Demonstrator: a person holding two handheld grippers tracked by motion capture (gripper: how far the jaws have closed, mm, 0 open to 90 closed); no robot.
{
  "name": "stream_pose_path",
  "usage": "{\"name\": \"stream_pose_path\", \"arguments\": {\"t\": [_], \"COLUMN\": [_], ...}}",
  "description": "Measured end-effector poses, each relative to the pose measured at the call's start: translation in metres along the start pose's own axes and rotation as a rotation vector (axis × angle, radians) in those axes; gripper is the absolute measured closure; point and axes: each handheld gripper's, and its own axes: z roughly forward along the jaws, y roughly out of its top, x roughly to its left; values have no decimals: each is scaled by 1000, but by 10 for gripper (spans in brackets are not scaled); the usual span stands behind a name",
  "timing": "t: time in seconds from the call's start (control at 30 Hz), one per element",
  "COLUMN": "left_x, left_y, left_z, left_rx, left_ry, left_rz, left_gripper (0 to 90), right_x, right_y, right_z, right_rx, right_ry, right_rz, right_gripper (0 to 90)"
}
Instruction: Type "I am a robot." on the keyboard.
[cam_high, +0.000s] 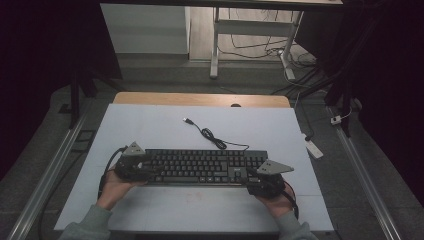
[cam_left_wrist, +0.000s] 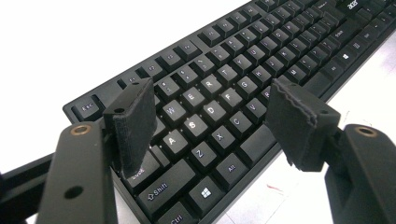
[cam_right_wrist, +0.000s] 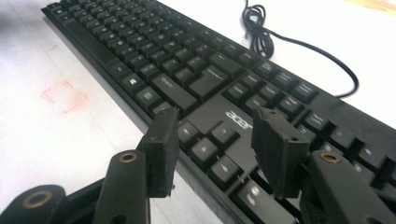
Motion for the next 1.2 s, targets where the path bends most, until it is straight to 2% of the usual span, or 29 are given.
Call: {"name": "stream_pose_path", "arguments": {"t": [0.13, 0.33, 0.47, 0.63, 0.77, 0.93, 0.97, 1.2], "left_x": [0, -2, -5, -11, -17, -21, -22, -31], "left_y": [0, 0, 2, 3, 4, 4, 4, 2], "left_z": [0, 0, 0, 3, 6, 11, 12, 28], "left_rx": [-1, -6, -18, -22, -10, 16, 21, 66], "left_ry": [0, -2, -17, -52, -83, -116, -120, -129], "left_rz": [0, -4, 8, 33, 65, 83, 85, 109], "left_gripper": [331, 336, 369, 499, 667, 863, 885, 887], "right_x": [-2, -2, -3, -4, -5, -4, -4, -4], "right_y": [-1, 0, 0, -1, -1, -1, -2, -2], "right_z": [0, 2, 3, 3, 3, 4, 4, 5], "right_rx": [-8, 6, 7, 8, 14, 20, 22, 34], "right_ry": [-1, 6, 7, 5, 1, 2, 4, 3], "right_rz": [16, 3, 3, 3, 2, -3, -5, -10], "right_gripper": [510, 508, 507, 508, 507, 507, 508, 508]}}
